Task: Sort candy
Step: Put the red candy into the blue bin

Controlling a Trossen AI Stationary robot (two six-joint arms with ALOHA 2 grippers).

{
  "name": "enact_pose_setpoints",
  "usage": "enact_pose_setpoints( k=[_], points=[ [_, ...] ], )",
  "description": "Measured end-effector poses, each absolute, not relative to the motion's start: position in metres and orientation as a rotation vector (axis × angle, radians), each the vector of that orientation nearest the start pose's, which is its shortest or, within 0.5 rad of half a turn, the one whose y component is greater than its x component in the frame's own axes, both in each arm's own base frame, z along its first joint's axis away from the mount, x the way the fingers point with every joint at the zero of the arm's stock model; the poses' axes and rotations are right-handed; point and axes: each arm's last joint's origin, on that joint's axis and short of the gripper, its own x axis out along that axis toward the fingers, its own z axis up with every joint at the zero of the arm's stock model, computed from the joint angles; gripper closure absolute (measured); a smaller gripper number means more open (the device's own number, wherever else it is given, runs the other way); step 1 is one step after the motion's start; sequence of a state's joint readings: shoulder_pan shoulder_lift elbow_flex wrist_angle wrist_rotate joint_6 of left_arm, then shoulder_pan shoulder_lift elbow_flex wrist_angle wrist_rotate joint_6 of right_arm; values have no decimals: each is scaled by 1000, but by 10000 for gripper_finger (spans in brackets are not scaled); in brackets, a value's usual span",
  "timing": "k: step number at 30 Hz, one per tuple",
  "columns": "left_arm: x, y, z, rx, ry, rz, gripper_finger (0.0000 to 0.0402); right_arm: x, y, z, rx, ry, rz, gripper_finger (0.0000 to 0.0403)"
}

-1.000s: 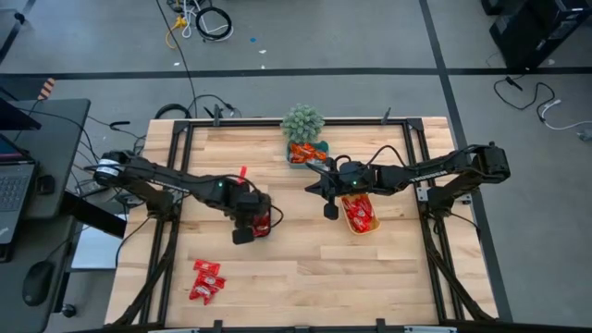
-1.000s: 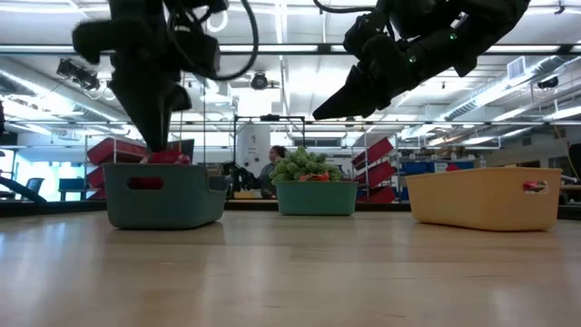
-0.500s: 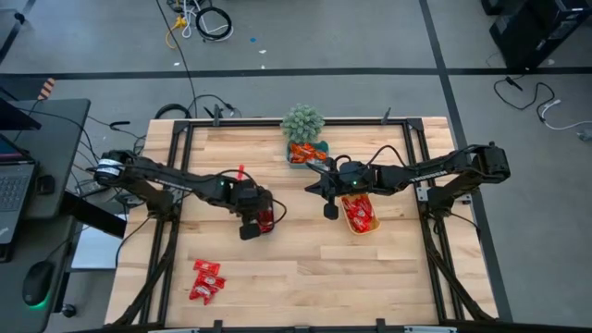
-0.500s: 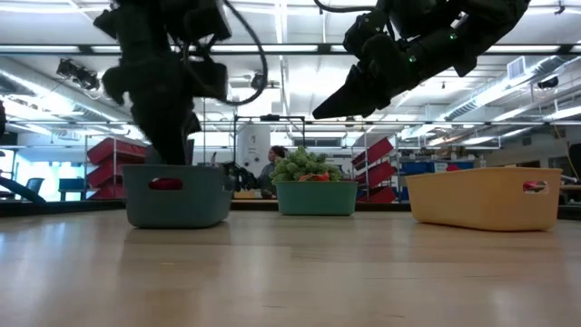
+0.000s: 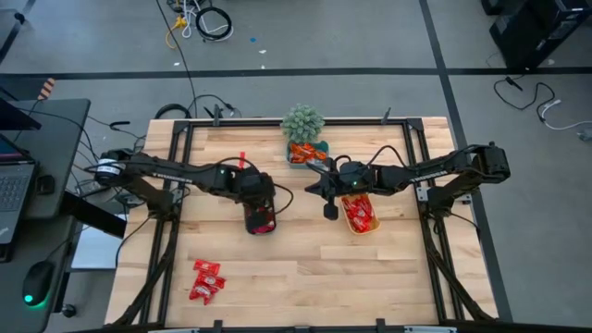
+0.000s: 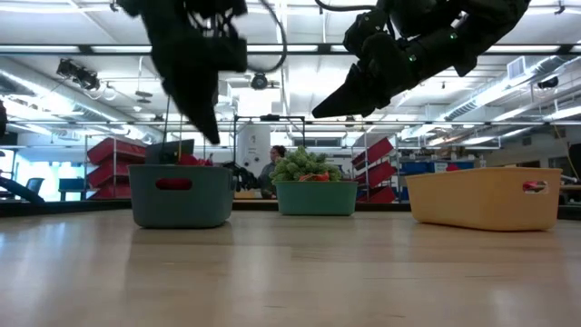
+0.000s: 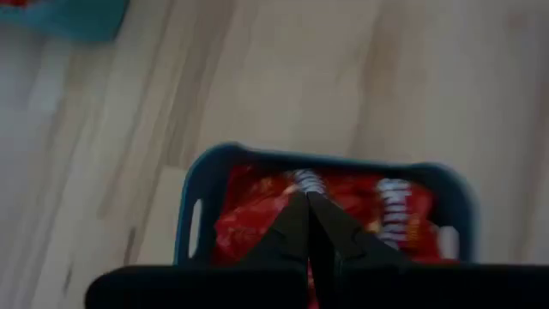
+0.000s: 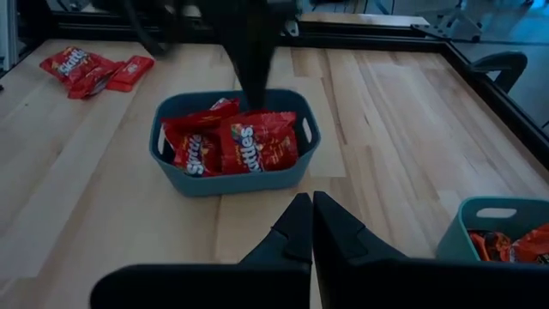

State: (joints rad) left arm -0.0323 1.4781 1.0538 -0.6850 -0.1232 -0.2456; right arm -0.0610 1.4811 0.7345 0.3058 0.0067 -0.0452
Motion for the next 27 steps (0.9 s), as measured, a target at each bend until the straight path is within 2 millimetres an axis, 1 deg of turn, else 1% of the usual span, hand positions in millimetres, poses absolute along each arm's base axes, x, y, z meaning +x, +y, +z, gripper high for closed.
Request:
enact_pose_setpoints(
  k=[2, 6, 9, 11, 12, 16, 19, 22, 25, 27],
  points=[
    [286, -1, 223, -154, 1073, 213, 401, 304, -18, 203, -34, 442, -54, 403],
    [282, 2, 202, -192, 1051, 177, 401, 304, -17, 203, -37, 441, -49, 403],
    [279, 1, 196, -192, 1069, 176, 401, 304, -17, 203, -42, 438, -48, 403],
    [278, 1, 201, -188, 1108, 179, 401, 304, -17, 204, -43, 433, -48, 403],
    [278, 0, 207, -179, 1122, 174, 401, 304, -17, 204, -43, 433, -48, 403],
    [285, -6, 244, -122, 1111, 151, 401, 304, -17, 204, -44, 432, -48, 403],
    [287, -14, 262, -129, 1111, 147, 401, 304, -17, 204, -45, 432, -47, 403],
    [281, -27, 268, -180, 1163, 172, 401, 304, -17, 204, -47, 431, -47, 403],
    [270, -46, 264, -232, 1257, 208, 401, 304, -17, 204, -52, 430, -46, 403],
    [264, -61, 262, -278, 1279, 232, 401, 304, -17, 204, -53, 427, -46, 403]
  ],
)
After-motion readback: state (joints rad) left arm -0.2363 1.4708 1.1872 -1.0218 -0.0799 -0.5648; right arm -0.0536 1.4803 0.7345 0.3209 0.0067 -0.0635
